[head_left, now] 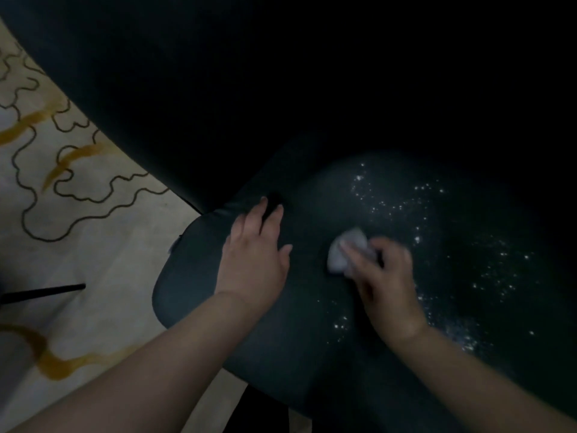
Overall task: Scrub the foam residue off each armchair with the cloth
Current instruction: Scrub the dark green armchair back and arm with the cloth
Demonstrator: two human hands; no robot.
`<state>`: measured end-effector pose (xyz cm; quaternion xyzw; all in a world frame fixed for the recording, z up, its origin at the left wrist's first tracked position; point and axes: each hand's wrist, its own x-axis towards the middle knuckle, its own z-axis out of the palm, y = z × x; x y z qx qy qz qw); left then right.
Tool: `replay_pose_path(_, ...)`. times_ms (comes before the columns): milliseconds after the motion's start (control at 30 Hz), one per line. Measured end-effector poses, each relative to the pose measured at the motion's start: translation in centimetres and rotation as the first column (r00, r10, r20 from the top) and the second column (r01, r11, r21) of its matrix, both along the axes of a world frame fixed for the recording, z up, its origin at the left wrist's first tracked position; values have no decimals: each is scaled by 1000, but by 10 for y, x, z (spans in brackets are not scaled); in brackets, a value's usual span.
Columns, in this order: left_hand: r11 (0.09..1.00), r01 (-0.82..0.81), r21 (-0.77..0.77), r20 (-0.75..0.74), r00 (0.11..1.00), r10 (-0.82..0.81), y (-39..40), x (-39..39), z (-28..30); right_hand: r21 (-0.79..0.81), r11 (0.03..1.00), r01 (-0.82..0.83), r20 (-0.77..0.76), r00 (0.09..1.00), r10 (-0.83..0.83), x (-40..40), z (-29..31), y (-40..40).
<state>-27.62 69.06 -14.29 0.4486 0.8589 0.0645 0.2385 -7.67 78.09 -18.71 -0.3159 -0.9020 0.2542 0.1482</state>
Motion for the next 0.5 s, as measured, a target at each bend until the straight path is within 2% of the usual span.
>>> replay_pose_path(100,1000,-24,-18,-13,1000,24,13,-3,-4,32,965,259,-16,966,-258,-34,3,44)
replay_pose_path(167,999,-33,-19,-26,999,33,22,-3,-7,18,950,310,-37,950,-310,-51,4,46)
replay_pose_path(367,998,-57,-13,-16,998,57,39,1,-8,52,999,1,-70,998,2,-56,-1,32)
replay_pose_path(433,998,-69,-12,-11,998,69,45,2,-8,71,997,-4,-67,998,9,-69,2,57)
replay_pose_path(500,999,-49,-12,-26,998,49,53,3,-7,73,991,111,-59,992,-107,-79,1,89)
